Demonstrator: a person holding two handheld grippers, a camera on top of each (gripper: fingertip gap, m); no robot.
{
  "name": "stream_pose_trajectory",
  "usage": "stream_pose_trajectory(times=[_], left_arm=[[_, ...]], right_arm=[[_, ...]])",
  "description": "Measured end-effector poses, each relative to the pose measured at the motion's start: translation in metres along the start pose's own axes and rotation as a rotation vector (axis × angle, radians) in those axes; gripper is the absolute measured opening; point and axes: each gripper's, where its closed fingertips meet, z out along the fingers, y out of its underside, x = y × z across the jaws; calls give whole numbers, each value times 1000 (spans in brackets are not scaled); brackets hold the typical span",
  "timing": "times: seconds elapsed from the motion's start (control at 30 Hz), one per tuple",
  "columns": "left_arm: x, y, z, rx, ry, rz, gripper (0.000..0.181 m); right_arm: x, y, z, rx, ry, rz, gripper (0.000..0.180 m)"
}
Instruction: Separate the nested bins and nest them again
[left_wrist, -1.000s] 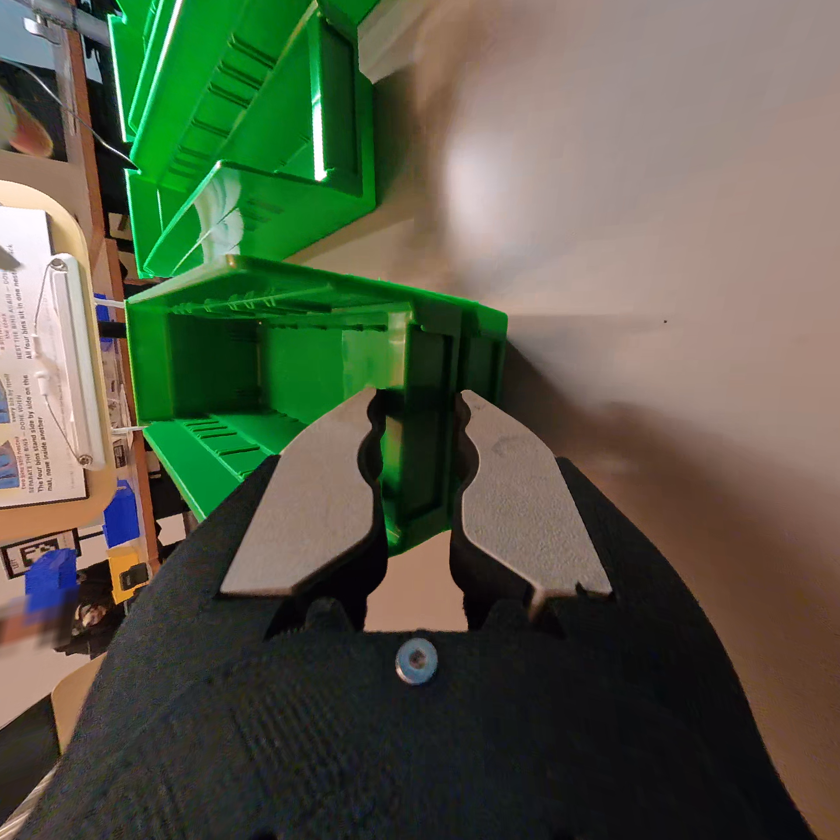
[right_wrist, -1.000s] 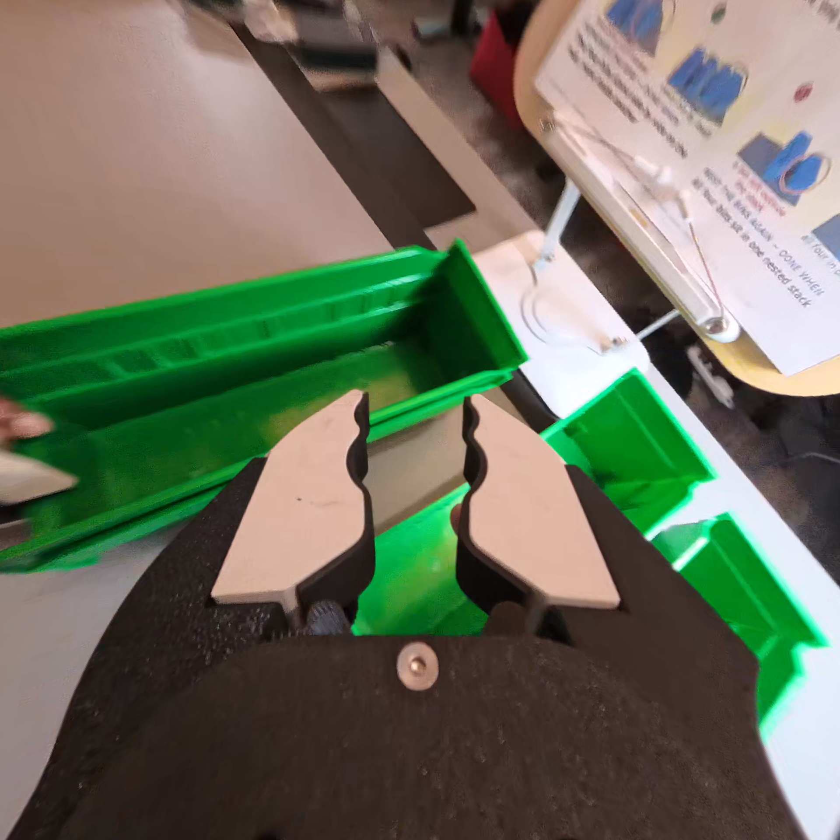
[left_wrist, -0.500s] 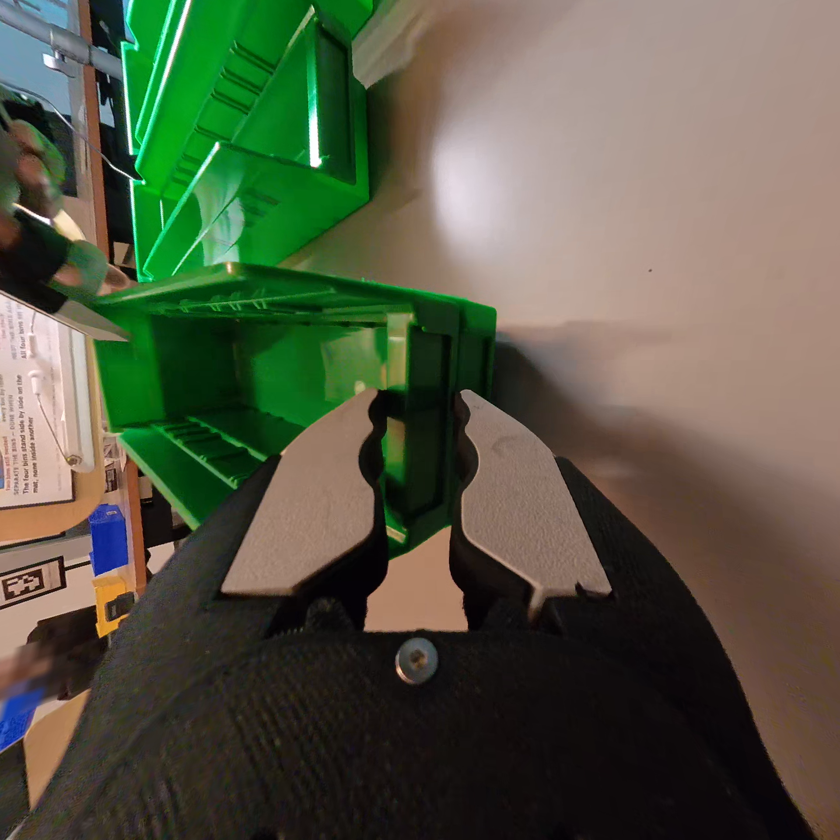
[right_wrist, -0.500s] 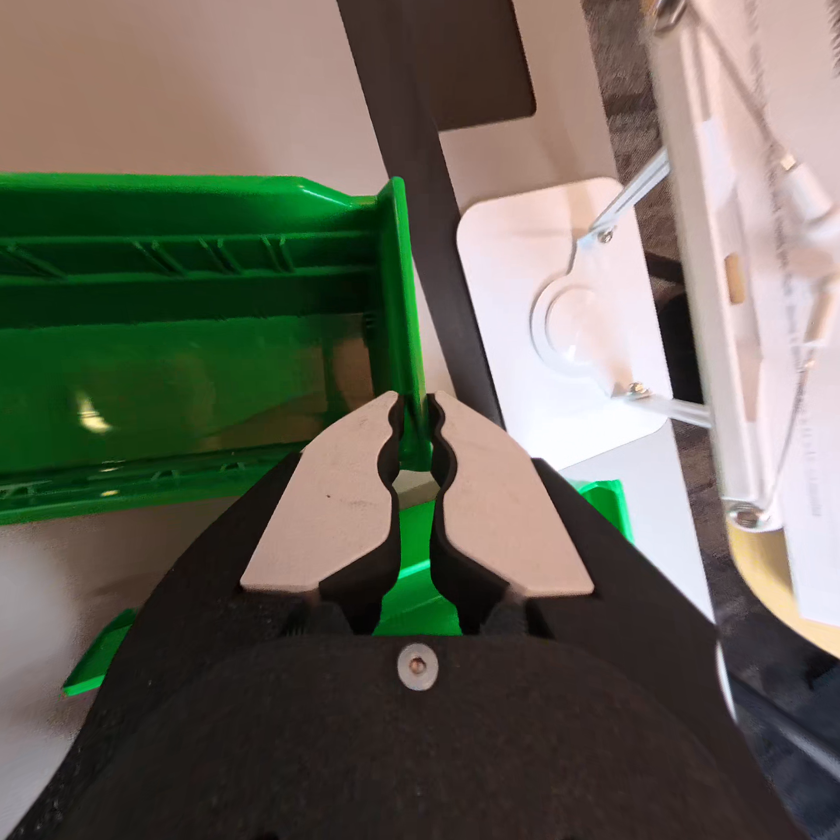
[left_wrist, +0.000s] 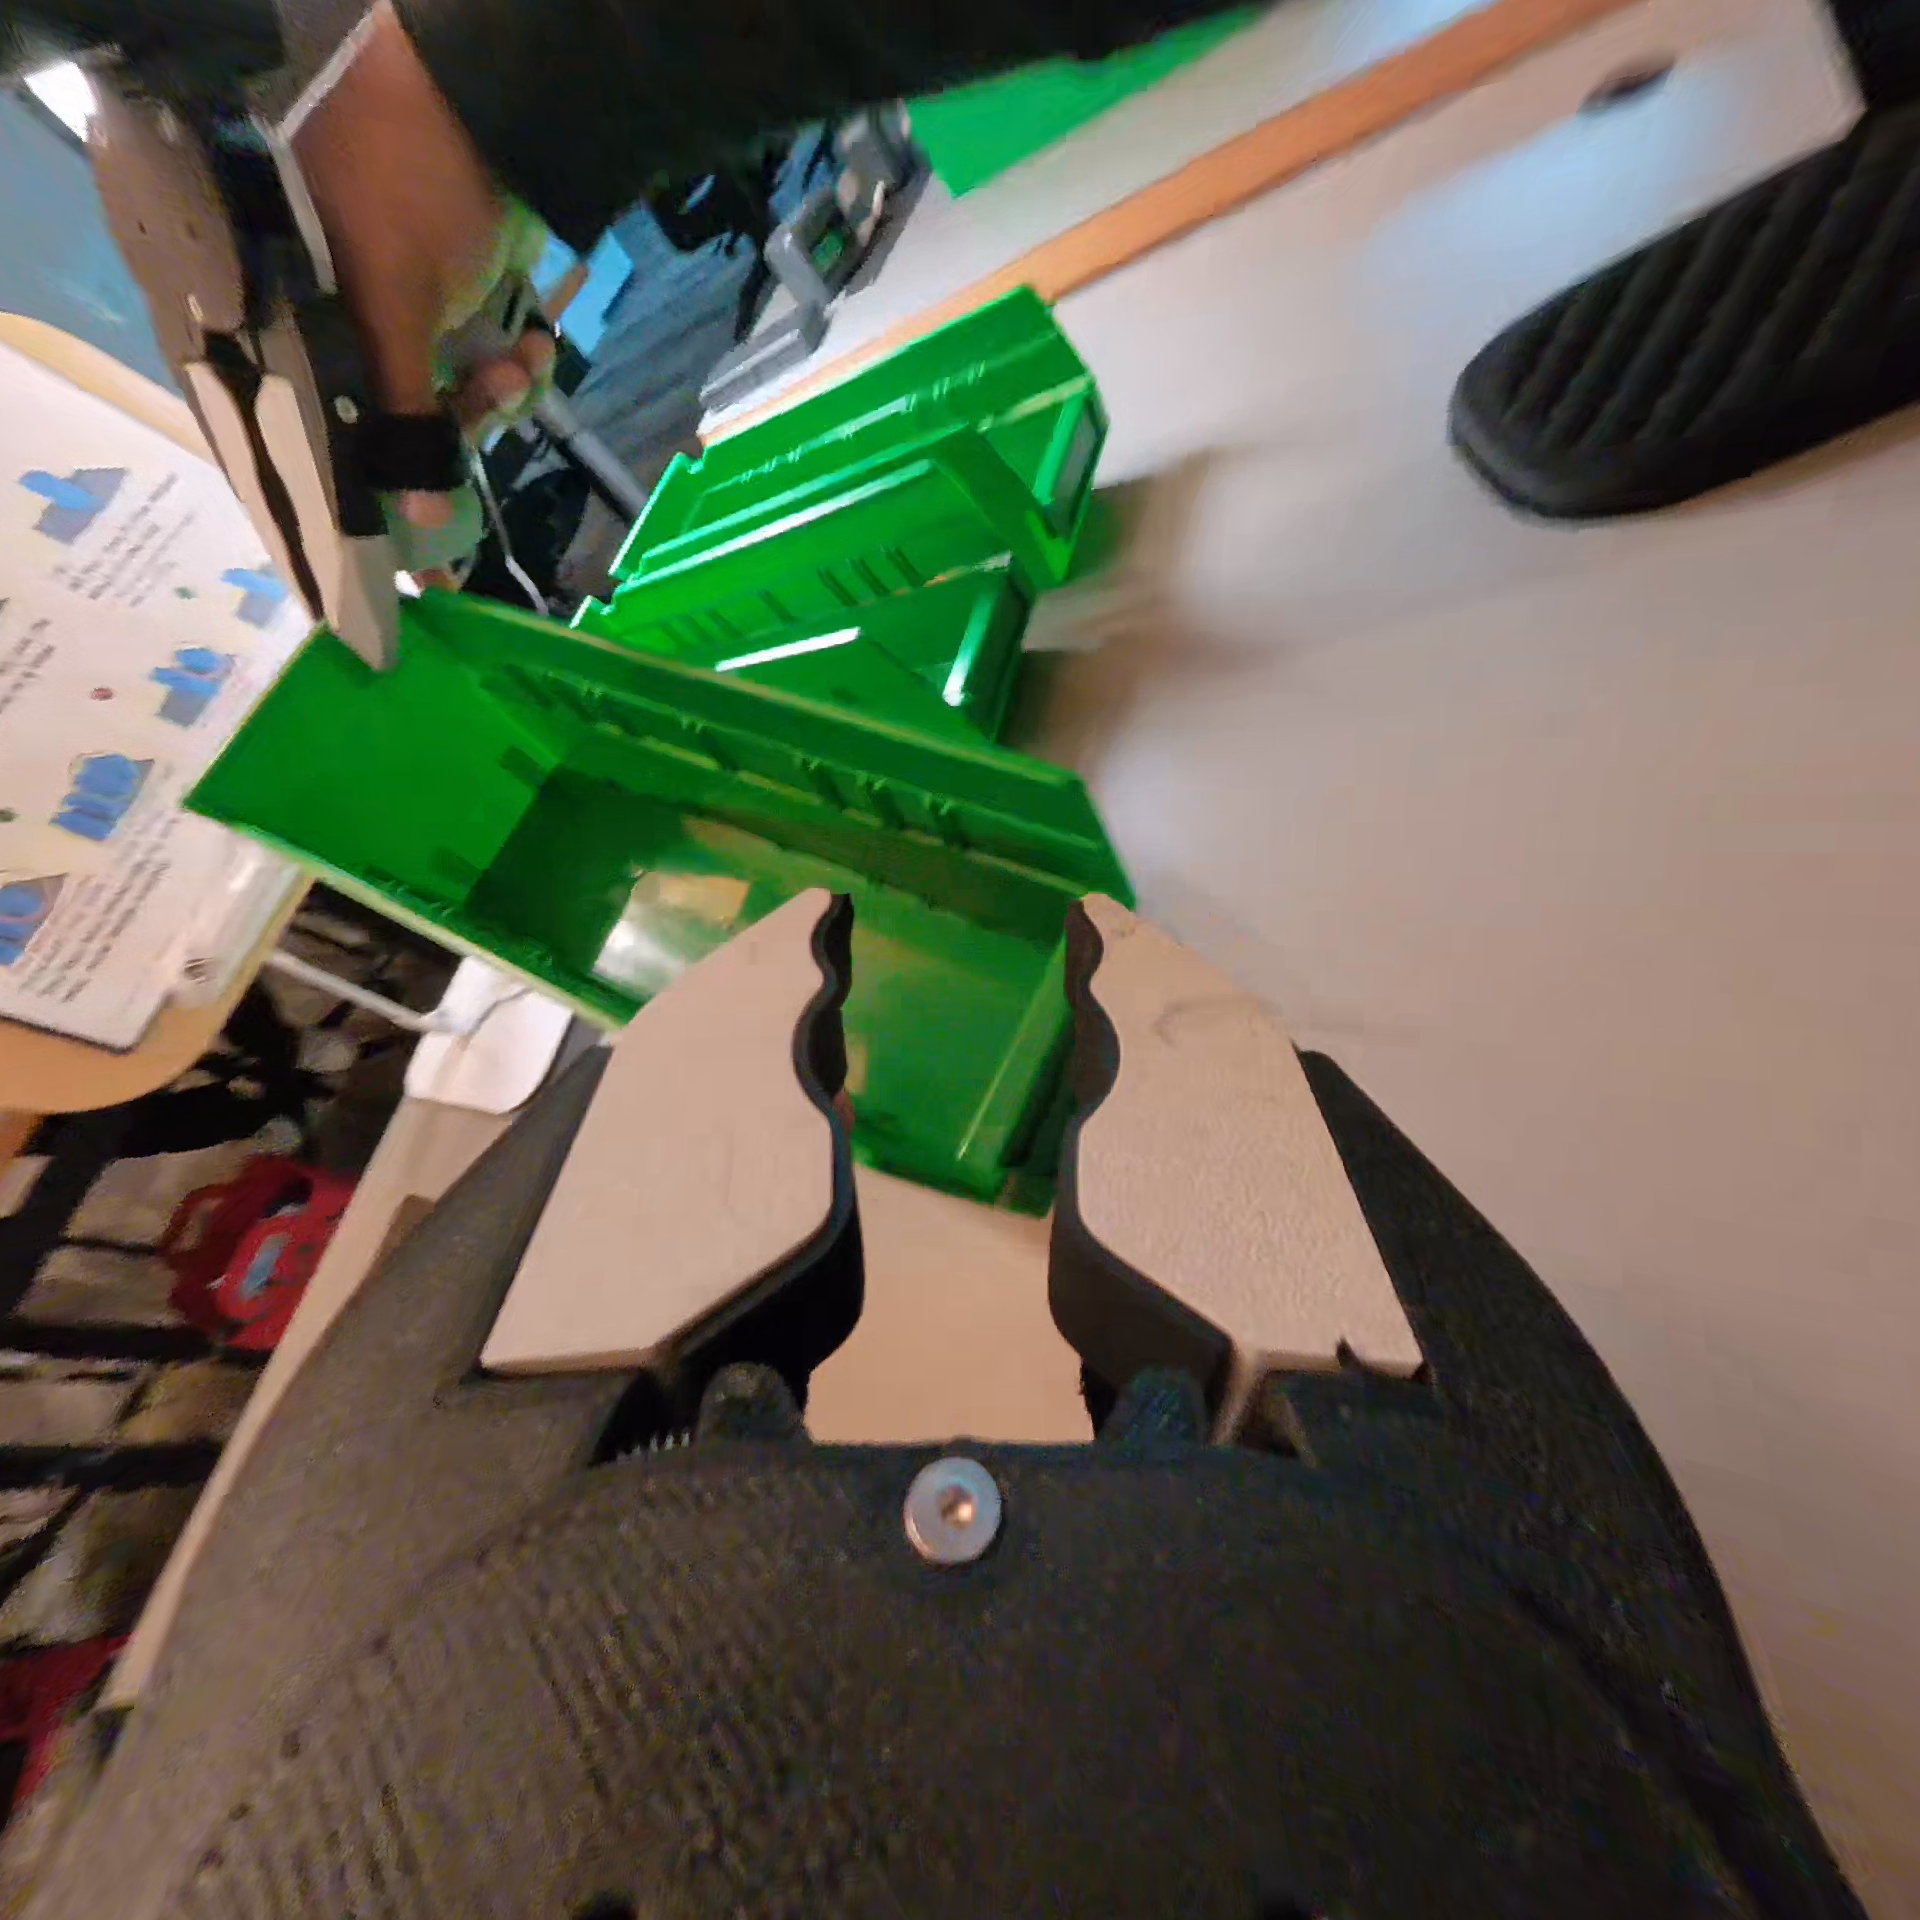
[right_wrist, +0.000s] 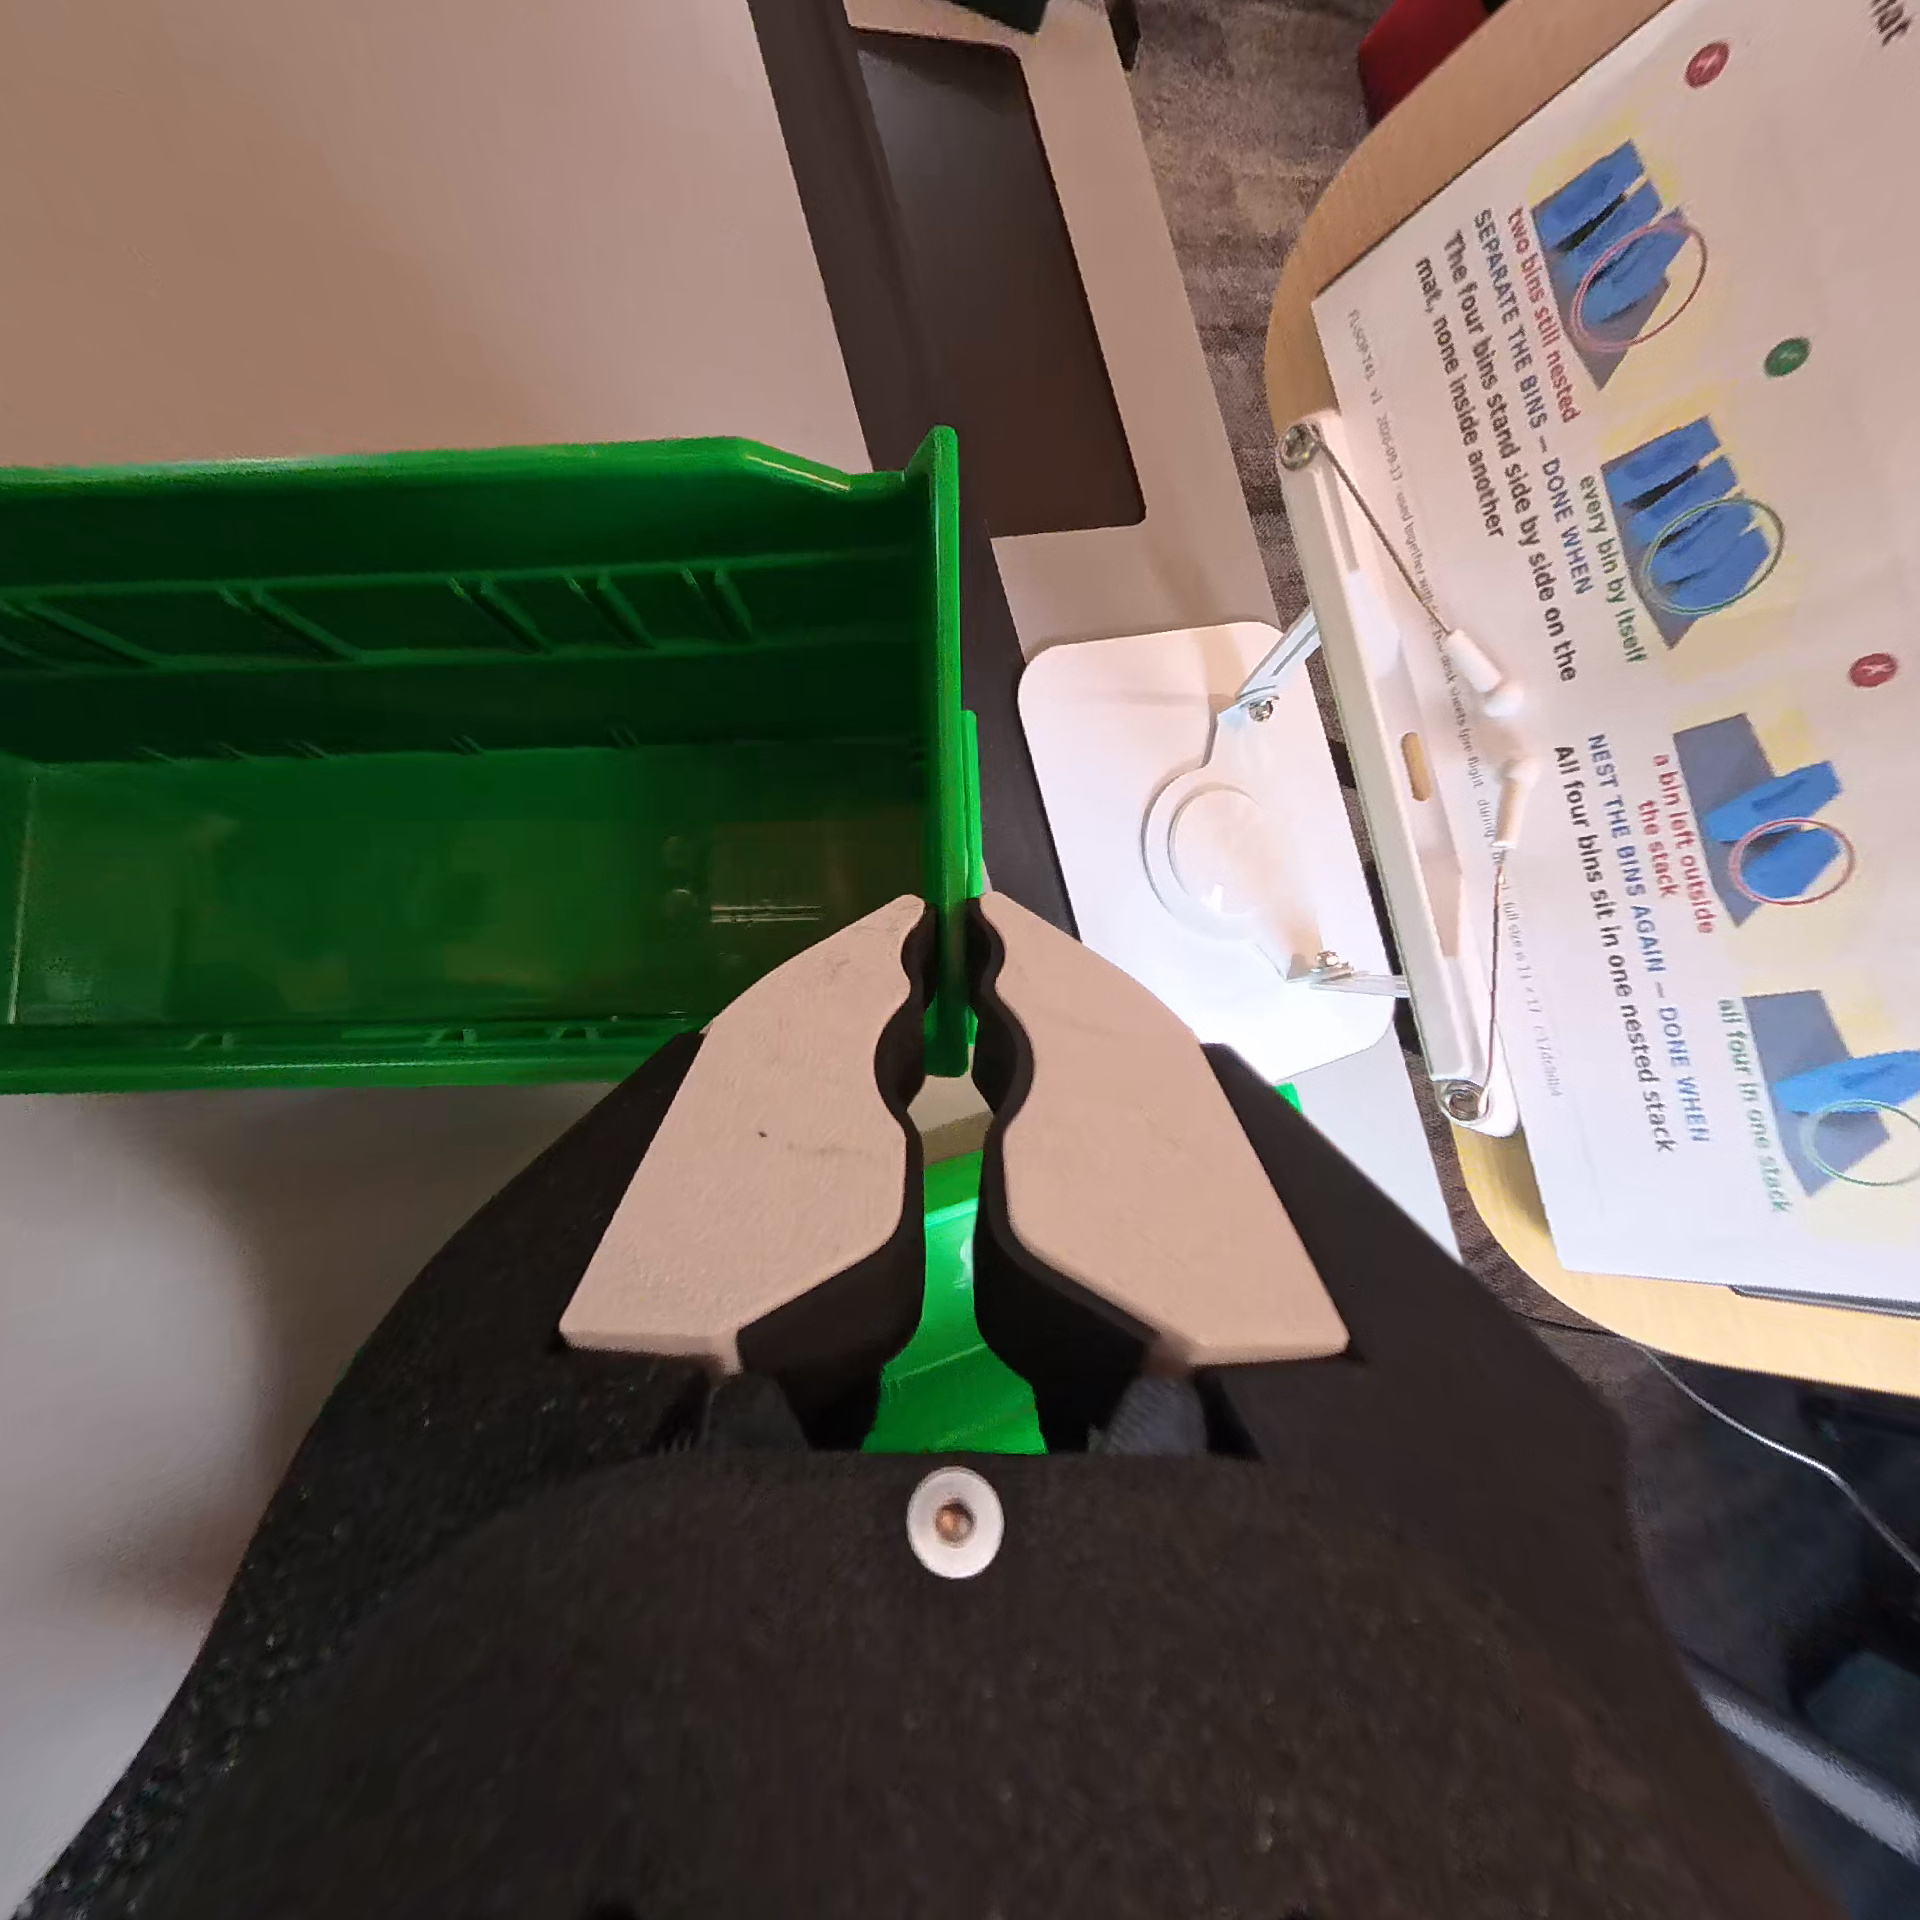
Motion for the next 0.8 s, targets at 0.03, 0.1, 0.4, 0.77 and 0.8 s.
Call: stream_pose_trajectory(times=[0.03, 0.1, 0.4, 0.77, 0.8], left_arm=[[3, 7, 4, -35, -6, 33, 40], [19, 18, 18, -106, 24, 76, 42], [18, 80, 70, -542, -123, 390, 41], [6, 29, 40, -466, -149, 449, 26], [2, 25, 34, -468, -154, 456, 26]], right_arm=[[-1, -2, -2, -4, 7, -4, 4], [-2, -5, -4, -18, 16, -9, 4], [-9, -25, -24, -15, 59, -51, 4], [-3, -66, -91, 310, 290, 37, 16], [-4, -71, -105, 372, 312, 73, 22]])
